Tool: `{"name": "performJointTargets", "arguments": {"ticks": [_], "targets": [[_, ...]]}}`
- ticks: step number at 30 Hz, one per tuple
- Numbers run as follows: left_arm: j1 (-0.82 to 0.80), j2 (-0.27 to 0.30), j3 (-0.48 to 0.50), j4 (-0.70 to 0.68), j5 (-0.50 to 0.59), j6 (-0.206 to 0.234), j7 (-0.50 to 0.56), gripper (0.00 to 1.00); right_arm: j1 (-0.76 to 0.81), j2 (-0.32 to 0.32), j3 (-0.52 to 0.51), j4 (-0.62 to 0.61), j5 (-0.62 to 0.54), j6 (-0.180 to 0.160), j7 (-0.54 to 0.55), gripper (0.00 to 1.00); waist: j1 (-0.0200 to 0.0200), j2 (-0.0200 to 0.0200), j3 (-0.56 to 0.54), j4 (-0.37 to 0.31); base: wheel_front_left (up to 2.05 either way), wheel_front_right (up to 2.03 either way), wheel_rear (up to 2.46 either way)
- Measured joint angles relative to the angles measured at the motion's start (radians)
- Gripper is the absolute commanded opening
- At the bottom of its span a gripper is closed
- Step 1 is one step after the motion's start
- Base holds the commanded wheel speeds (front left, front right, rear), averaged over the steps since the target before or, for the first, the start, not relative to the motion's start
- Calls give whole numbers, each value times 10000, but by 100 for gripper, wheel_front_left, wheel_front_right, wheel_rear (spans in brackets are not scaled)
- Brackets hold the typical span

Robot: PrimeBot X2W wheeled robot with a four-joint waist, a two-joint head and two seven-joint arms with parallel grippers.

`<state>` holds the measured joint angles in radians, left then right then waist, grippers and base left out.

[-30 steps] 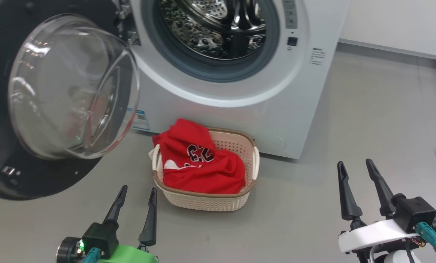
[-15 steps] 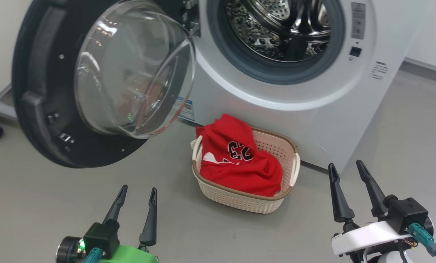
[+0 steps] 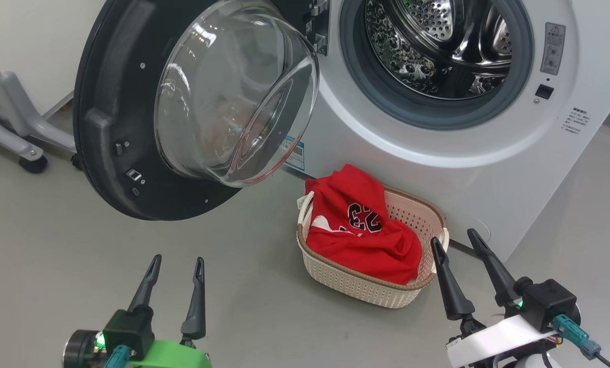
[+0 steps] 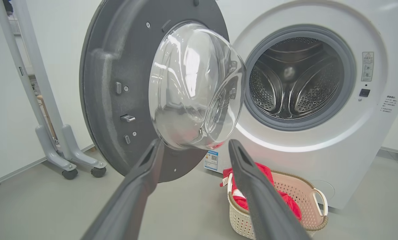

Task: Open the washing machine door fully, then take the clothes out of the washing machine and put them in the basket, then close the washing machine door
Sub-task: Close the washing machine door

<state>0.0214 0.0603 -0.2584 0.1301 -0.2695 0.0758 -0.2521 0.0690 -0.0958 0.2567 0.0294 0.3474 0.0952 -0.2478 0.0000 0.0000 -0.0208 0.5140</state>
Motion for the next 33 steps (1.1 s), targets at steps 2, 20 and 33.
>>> {"name": "performJointTargets", "arguments": {"ticks": [2,20,33], "targets": [[1,0,0,-40,0,23,0,100,-5,4,19,27,0,2,0,100,0,0,5,6,0,0,0],[43,-15,104,-234,0,88,0,100,-96,6,75,230,0,77,0,100,0,0,35,23,0,0,0],[155,-15,102,-291,2,104,0,100,-103,12,54,267,0,79,0,100,0,0,8,-5,0,0,0]]}}
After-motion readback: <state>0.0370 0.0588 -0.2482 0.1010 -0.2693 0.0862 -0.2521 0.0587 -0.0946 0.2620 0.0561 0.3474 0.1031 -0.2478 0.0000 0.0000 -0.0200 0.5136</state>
